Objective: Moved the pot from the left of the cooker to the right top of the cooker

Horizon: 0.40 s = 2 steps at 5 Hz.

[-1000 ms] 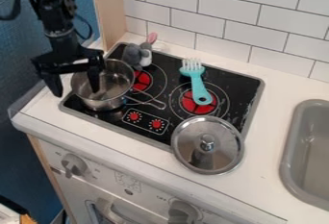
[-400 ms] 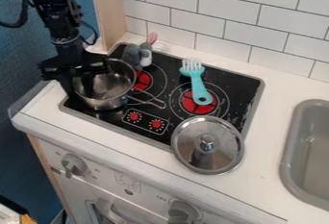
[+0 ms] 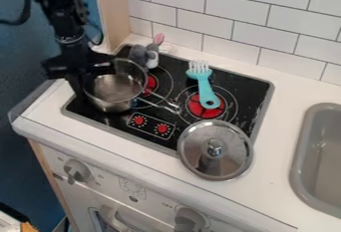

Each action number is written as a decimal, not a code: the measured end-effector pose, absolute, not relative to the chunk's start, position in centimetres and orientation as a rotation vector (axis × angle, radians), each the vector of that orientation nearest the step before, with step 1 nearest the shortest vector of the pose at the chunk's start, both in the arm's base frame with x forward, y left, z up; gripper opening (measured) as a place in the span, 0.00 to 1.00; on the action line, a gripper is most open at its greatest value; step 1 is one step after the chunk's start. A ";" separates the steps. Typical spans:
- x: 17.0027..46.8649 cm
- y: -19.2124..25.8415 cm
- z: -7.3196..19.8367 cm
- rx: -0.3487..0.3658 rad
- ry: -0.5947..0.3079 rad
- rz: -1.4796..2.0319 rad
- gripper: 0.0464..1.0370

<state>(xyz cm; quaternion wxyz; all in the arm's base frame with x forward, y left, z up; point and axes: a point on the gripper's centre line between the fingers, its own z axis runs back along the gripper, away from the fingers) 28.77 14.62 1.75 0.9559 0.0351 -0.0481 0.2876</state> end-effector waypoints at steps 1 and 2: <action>28.8 13.9 3.8 0.061 -0.125 0.548 0.03; 28.7 13.0 5.3 0.019 -0.132 0.526 0.03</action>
